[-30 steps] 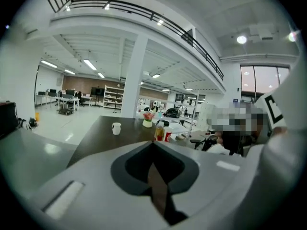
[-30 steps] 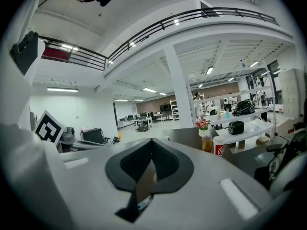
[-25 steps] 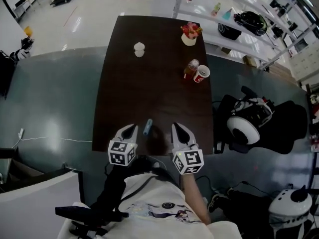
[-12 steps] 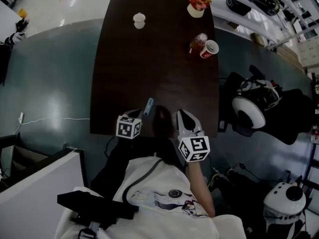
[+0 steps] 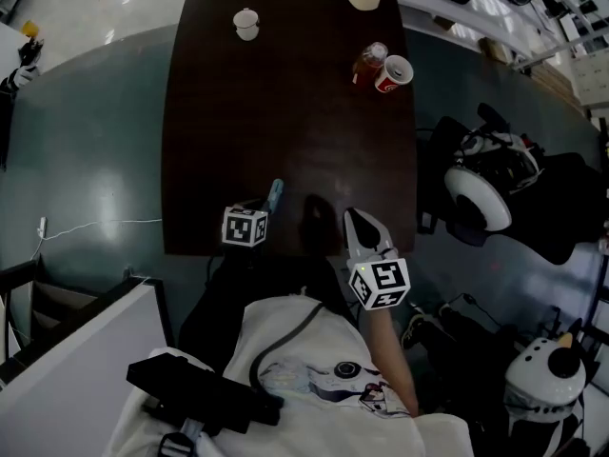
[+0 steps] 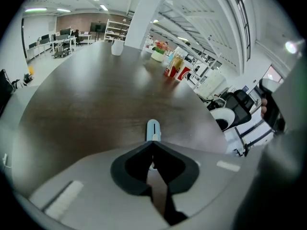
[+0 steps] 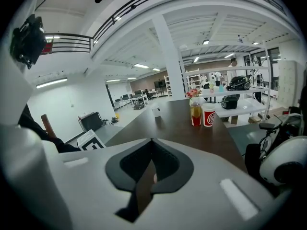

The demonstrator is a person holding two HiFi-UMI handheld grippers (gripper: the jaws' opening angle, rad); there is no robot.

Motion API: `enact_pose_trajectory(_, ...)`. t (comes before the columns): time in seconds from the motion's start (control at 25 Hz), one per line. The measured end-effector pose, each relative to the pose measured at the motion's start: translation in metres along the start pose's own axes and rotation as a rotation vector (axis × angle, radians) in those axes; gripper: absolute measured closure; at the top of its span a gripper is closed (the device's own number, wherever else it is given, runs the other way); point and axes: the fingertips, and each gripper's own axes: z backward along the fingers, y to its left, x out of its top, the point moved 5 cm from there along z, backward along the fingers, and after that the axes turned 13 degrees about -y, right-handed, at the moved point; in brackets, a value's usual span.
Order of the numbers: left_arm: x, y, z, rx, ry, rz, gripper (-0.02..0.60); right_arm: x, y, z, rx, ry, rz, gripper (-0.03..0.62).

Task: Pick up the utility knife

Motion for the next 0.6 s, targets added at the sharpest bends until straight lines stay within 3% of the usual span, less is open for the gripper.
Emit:
enact_pose_trajectory(0.16,-0.002,-0.003,-0.004,-0.001,0.029,-0.032,0.56,-0.001,-0.001,-0.002,0.008,0.011,-0.012,0.592)
enact_pose_trajectory(0.2,-0.004,-0.004,-0.006,-0.015,0.042,-0.031,0.451,-0.002,-0.001,-0.004,0.011,0.013,-0.014,0.592)
enact_pose_trajectory(0.24,-0.006,-0.005,-0.009,-0.027,0.052,-0.033,0.412,-0.002,-0.001,-0.005,0.015,0.014,-0.015,0.592)
enact_pose_trajectory(0.6,-0.015,-0.013,-0.016,0.014,0.092,-0.113,0.411,-0.008,-0.004,-0.006,0.025,0.038,-0.029,0.592)
